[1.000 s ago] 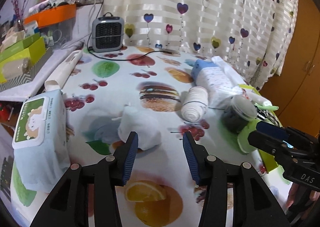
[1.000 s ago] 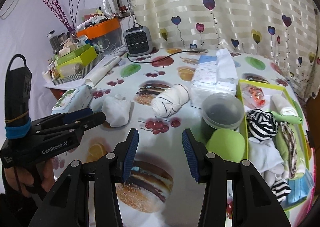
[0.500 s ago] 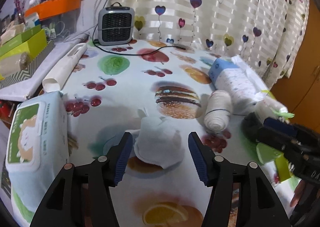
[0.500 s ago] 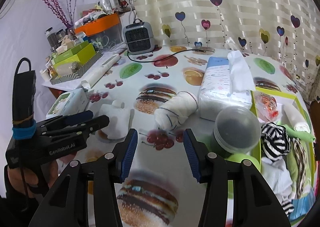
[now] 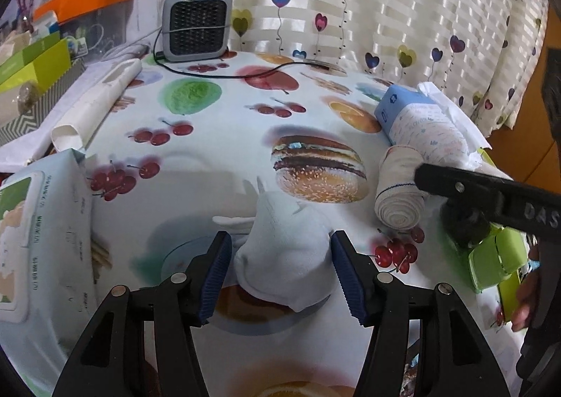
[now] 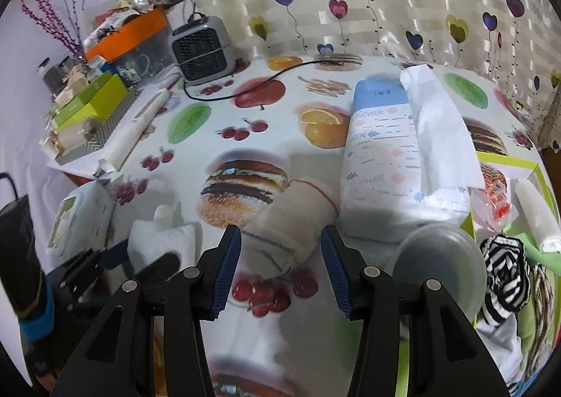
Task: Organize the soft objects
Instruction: 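Move the left tool to the white knit glove while the right tool approaches the rolled sock, then grasp the white knit glove with the left tool while the right tool grasps the red-striped rolled sock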
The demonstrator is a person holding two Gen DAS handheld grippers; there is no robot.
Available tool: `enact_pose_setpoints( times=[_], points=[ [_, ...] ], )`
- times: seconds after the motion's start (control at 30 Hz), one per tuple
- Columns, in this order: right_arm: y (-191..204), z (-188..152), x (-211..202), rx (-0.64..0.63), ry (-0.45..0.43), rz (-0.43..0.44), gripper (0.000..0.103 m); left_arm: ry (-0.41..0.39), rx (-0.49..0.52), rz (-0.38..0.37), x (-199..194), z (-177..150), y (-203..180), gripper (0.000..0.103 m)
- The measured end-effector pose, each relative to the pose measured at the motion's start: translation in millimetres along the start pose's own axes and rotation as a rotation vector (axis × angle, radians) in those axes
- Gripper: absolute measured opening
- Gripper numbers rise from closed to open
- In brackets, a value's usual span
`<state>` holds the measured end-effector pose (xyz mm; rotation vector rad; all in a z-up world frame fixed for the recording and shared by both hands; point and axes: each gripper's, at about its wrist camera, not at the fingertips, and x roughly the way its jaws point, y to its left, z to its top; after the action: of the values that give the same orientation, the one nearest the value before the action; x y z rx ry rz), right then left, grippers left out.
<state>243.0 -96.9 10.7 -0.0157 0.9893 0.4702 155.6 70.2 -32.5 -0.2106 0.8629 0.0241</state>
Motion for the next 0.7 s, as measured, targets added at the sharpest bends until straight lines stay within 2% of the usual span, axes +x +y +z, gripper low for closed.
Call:
enact_pose_setpoints(
  times=[0.27, 0.47, 0.7],
  points=[
    [2.6, 10.6, 19.3, 0.011, 0.039, -0.033, 0.049, 0.005, -0.003, -0.012, 4.4, -2.3, 2.2, 0.058],
    [9.7, 13.6, 27.7, -0.019, 0.06, -0.091, 0.049, 0.004, -0.002, -0.009, 4.6, -2.4, 2.3, 0.058],
    [26.1, 14.4, 38.4, -0.158, 0.1, -0.177, 0.049, -0.003, 0.003, -0.002, 5.6, -2.8, 2.8, 0.058]
  ],
)
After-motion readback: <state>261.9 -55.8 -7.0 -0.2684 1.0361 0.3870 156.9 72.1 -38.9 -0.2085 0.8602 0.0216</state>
